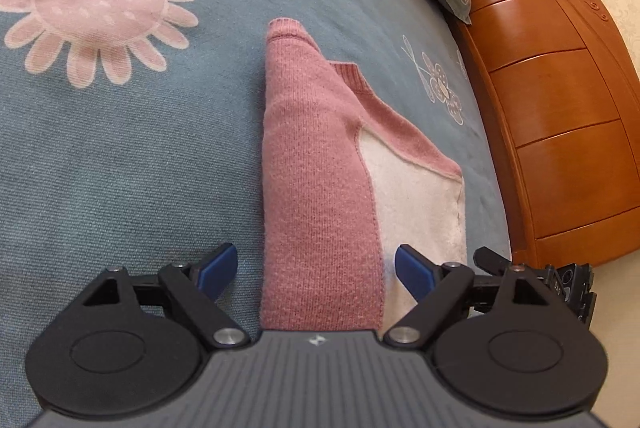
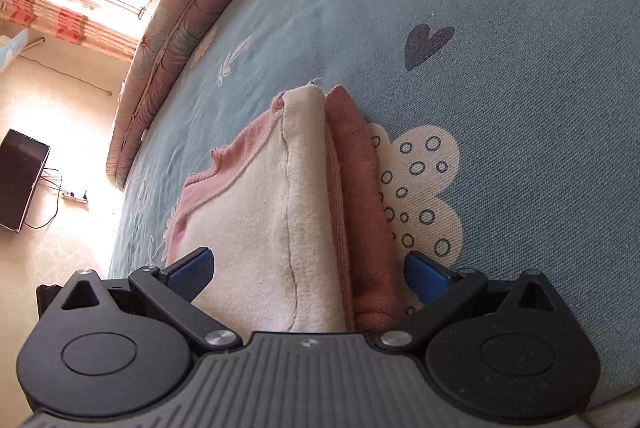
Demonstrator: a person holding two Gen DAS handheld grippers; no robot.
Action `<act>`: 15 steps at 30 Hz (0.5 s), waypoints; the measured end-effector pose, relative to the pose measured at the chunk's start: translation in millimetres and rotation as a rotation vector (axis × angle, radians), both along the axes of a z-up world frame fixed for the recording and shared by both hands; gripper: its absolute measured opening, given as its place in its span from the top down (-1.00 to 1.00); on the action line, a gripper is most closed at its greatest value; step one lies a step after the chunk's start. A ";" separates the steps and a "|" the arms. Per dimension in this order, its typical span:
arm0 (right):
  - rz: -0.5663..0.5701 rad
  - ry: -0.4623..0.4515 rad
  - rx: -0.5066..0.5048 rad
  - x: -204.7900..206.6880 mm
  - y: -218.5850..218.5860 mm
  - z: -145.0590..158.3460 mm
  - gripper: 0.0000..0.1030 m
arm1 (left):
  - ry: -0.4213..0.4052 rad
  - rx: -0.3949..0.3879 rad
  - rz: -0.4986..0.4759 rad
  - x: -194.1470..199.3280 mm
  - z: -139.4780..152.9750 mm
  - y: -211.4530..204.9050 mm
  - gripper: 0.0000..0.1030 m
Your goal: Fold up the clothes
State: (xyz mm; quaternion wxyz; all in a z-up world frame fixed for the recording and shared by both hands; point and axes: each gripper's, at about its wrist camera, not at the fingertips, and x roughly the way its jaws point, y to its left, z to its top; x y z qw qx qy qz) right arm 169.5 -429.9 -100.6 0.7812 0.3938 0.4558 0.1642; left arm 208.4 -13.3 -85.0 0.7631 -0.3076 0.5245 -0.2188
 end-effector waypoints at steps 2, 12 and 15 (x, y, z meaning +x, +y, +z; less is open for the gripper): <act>0.013 0.000 0.035 11.8 -1.9 -4.1 -1.00 | 0.002 -0.012 -0.011 9.1 -2.2 -3.6 -0.67; 0.071 0.037 0.097 33.9 4.9 -6.8 -1.00 | 0.055 -0.105 -0.076 26.8 -11.8 -11.6 -0.79; 0.128 0.068 0.118 22.5 7.6 -7.4 -1.00 | 0.082 -0.156 -0.099 17.4 -17.3 -3.5 -0.79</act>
